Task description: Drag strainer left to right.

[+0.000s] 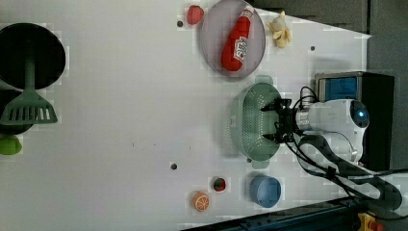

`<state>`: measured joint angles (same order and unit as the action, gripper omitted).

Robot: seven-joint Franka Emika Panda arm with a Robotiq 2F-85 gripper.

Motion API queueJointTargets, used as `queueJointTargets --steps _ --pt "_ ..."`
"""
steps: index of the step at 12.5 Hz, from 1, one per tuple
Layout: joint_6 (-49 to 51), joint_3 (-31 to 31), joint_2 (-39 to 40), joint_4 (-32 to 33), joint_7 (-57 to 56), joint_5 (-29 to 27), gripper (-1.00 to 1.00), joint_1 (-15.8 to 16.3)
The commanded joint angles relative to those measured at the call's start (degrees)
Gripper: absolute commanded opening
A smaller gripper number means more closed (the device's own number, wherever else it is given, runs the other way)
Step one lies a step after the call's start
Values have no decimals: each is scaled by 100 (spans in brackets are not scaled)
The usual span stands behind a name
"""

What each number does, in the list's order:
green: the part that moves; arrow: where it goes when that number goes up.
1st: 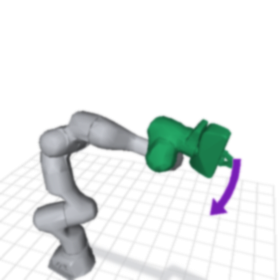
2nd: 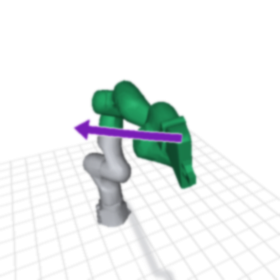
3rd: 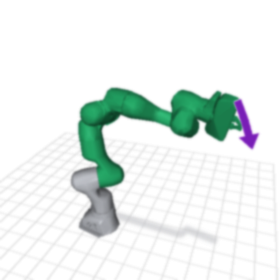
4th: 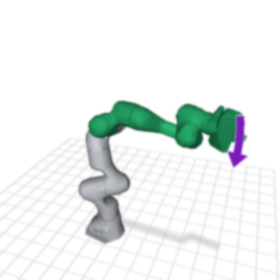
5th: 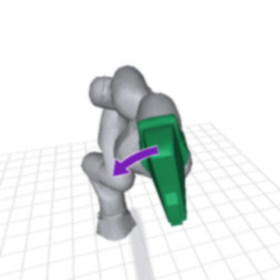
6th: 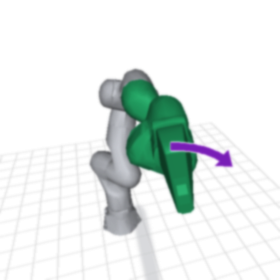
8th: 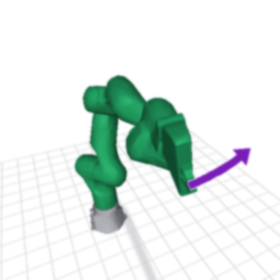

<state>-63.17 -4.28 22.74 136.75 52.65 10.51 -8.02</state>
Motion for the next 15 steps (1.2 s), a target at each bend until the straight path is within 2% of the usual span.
queueJointTargets --steps 1,6,9,12,15 --pt "24 268 -138 -28 -624 105 100 -3" --pt "27 518 -137 -33 -673 105 100 -26" --pt "-30 439 -215 -65 -719 105 100 -19" --pt "404 106 -1035 -30 -1668 89 100 -18" --pt "1648 -144 -2221 -265 -2446 -14 100 -13"
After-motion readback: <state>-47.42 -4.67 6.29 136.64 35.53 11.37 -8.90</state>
